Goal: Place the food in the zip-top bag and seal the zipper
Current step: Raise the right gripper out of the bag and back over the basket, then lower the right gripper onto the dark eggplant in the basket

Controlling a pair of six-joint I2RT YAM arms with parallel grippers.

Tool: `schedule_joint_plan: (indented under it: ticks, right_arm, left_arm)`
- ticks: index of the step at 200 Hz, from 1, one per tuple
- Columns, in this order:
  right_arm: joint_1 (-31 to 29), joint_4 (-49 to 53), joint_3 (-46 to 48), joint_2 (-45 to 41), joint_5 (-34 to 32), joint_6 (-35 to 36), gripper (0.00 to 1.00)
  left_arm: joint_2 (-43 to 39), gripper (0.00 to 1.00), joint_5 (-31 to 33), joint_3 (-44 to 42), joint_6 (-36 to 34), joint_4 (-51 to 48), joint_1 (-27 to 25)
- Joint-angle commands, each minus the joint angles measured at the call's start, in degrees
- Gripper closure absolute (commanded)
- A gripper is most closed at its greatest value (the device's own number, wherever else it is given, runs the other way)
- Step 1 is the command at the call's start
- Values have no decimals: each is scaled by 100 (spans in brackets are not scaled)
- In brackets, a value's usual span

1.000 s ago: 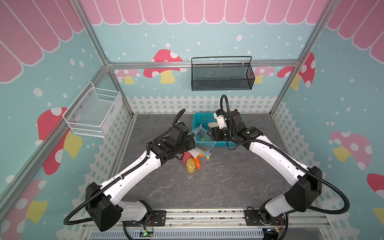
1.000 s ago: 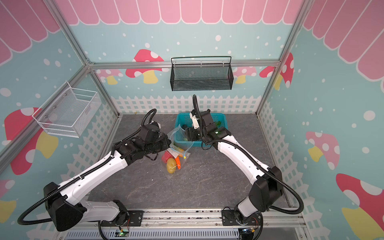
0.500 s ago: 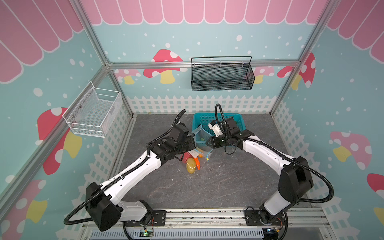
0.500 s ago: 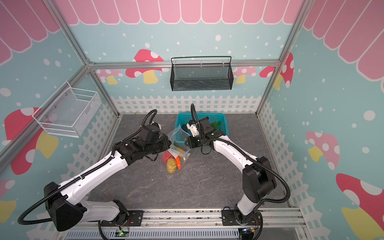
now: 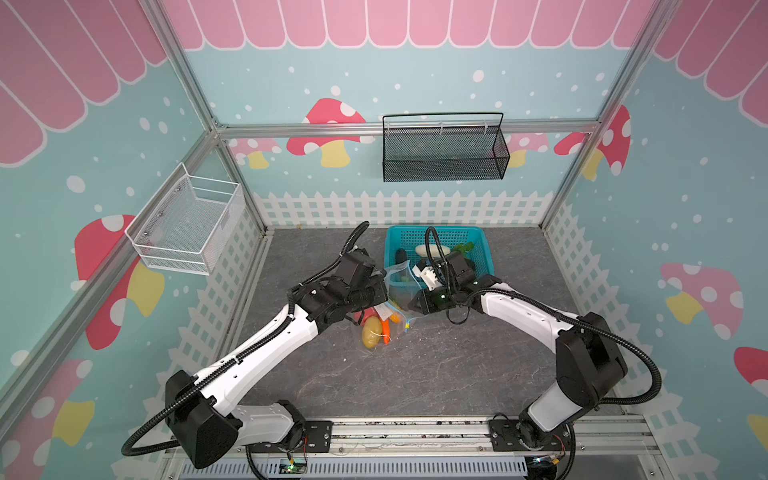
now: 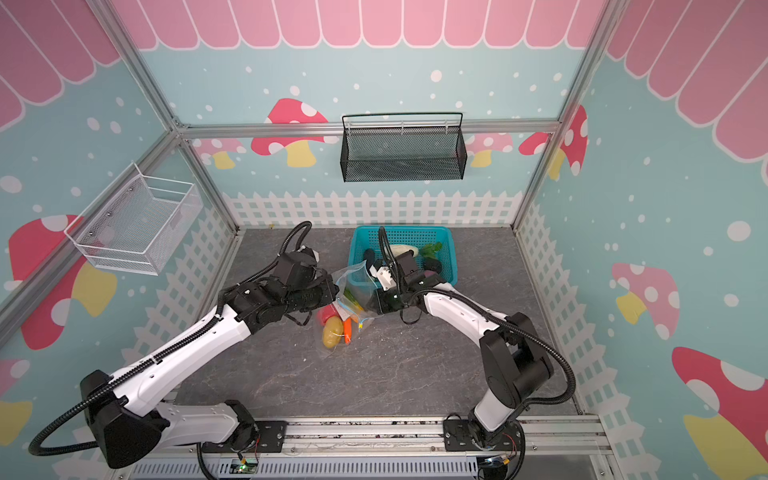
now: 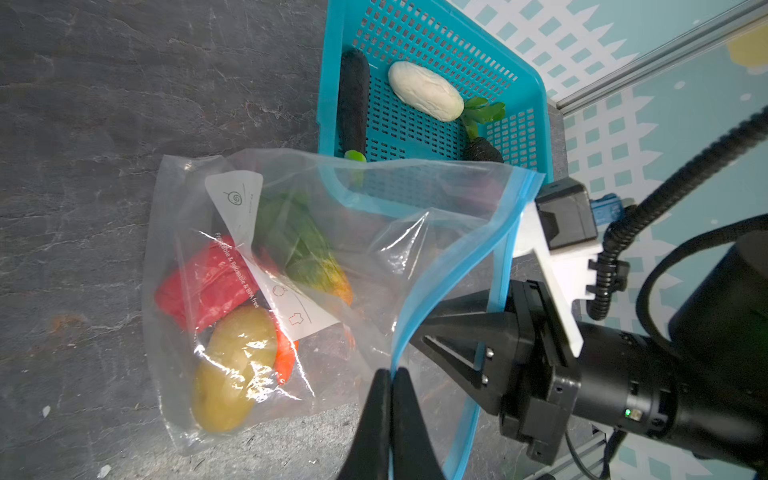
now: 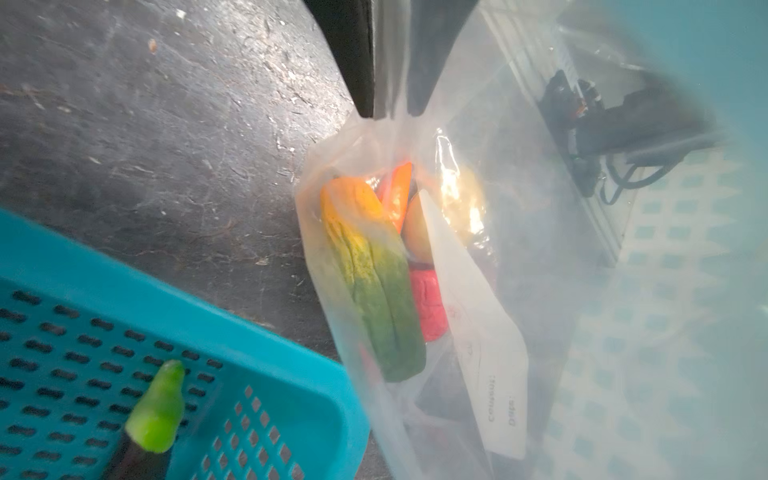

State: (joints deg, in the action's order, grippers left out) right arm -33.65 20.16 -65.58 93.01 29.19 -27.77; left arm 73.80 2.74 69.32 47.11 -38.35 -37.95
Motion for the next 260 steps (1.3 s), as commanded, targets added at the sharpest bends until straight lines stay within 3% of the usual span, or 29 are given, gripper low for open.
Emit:
schedule_joint_plan:
  ticks: [1, 54, 123, 174, 208, 260]
  right_arm:
    - [-195, -386, 144, -151, 192, -235, 82]
    - [-338, -579, 86, 18, 205, -272, 77]
    - [-33, 57, 130, -812, -543, 30, 51]
    - [465, 317, -51, -1243, -986, 239, 44]
    - [649, 431, -628, -775, -1594, 518, 43]
    - [676, 559, -1764, 546, -1980, 781, 39]
  left_arm:
    - [-166, 100, 53, -91, -15, -300, 14]
    - [-374, 100, 239, -353, 113, -657, 24]
    - [-195, 100, 283, -212, 141, -653, 21]
    - [16, 100, 140, -93, 80, -591, 24]
    - [21, 100, 66, -86, 15, -560, 83]
    - [-205, 100, 29, -144, -180, -503, 171]
